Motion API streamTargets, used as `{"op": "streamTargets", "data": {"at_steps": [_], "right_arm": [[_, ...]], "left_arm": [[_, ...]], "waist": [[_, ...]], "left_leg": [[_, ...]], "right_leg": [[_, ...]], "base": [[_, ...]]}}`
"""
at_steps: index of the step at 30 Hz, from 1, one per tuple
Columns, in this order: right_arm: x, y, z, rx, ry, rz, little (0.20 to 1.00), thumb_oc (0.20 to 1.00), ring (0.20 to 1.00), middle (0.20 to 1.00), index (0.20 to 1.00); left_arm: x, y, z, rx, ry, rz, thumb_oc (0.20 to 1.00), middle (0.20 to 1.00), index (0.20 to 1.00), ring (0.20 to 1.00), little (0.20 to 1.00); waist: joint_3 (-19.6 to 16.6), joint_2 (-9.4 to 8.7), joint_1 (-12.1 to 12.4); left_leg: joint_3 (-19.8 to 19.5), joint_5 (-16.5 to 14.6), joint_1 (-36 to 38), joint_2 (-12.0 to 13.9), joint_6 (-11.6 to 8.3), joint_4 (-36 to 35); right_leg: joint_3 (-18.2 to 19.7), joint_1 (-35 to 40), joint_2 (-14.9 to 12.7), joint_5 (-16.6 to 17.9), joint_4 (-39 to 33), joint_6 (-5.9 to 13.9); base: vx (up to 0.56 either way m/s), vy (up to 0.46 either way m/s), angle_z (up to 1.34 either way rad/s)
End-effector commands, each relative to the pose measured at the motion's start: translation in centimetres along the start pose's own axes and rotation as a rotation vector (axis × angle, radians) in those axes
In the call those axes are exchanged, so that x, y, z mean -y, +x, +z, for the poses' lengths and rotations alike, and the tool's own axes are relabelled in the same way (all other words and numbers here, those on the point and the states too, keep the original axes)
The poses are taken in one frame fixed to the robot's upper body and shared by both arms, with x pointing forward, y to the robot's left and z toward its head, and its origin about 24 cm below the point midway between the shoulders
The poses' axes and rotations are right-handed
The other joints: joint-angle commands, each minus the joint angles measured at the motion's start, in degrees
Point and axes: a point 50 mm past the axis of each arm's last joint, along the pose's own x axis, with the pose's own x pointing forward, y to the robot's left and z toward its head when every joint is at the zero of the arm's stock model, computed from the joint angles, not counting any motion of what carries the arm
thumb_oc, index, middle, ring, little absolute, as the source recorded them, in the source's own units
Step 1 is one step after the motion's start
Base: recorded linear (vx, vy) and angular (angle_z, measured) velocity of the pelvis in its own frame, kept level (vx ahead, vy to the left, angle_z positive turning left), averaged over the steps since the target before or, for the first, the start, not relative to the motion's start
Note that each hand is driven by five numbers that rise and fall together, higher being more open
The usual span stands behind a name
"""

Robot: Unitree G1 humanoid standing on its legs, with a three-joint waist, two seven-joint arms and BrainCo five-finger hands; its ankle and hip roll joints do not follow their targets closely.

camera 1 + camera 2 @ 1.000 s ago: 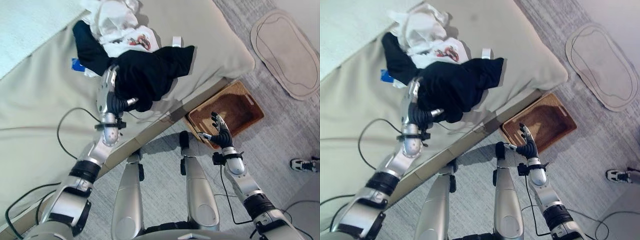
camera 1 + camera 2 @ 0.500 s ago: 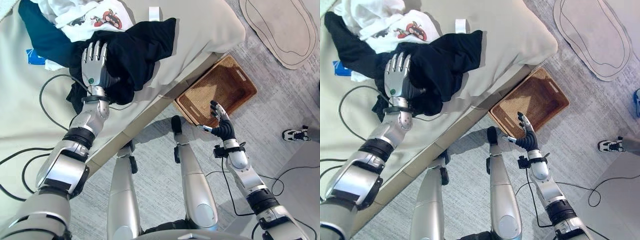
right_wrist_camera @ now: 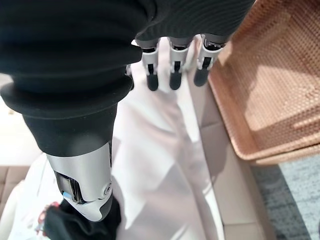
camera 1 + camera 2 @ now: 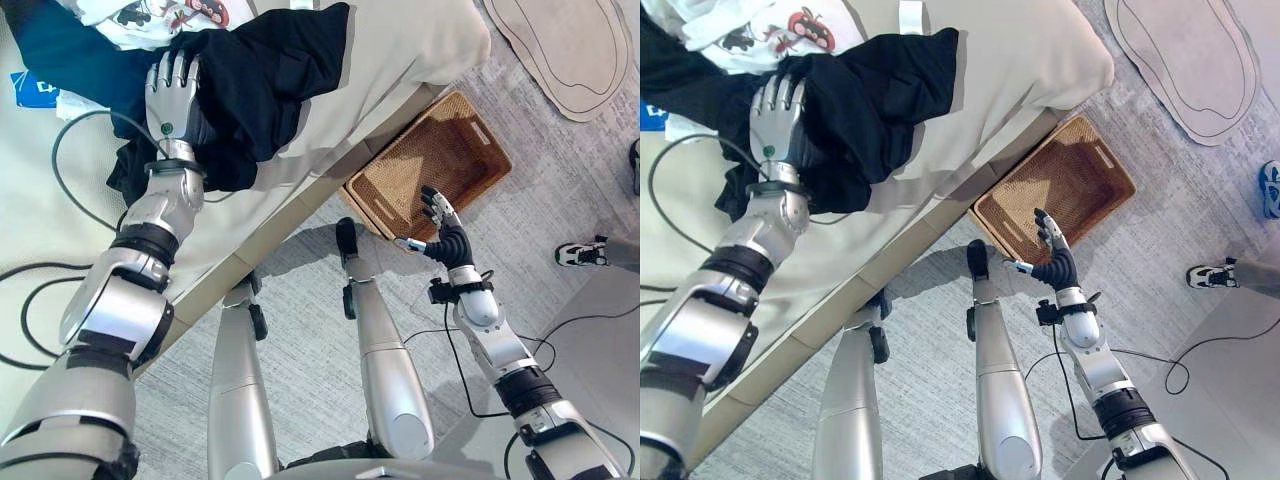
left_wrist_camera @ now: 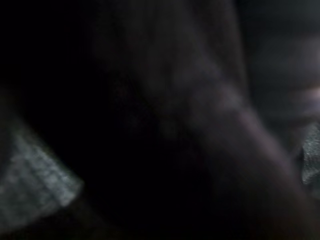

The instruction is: Pick up clothes into the bucket

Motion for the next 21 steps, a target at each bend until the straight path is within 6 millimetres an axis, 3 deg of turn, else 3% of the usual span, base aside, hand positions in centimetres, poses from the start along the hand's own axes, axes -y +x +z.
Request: {"op": "streamTargets", "data": {"at_steps": [1,11,21], "right_arm": [[1.2,-0.5,0.9,0.059,0.004,-0.015,1.000,1.000,1.000,1.000,1.000],[1.7,-0.8,0.2,0.031,-0.020,-0.050,1.000,1.000,1.000,1.000,1.000],[1.9,-1.6,-1.2,-0.038,-0.038,-0.056,1.000,1.000,1.000,1.000,1.000]], "left_arm": [[3.7,-2.9,-1.5,-0.065,0.005,-0.237,0.200,0.200,0.200,0.200,0.200],[5.0,-5.4,-0.1,0.012,-0.091,-0.235,0.200,0.200,0.200,0.200,0.200],[5.2,-9.1,0.3,0.038,-0.232,-0.202,0.200,0.200,0.200,0.200,0.200]], "waist": [[-2.21,0.81,-0.45],[-4.04,2.59,1.28],[-6.16,3.53,4.37]], "left_leg": [[2.58,-3.08,-2.09,0.34,1.83,4.35],[1.95,-2.66,2.68,-0.52,1.83,0.68],[0.57,-2.00,13.55,-1.72,1.57,-4.38]], "right_leg": [[-2.59,-0.93,-2.40,3.99,-1.70,2.38],[-3.62,3.46,-2.95,3.20,-3.20,2.09],[-5.47,14.91,-4.18,2.78,-6.81,1.69]], "base": [[0.02,0.009,-0.04],[0.01,-0.002,0.00],[0.05,-0.022,0.07]]}}
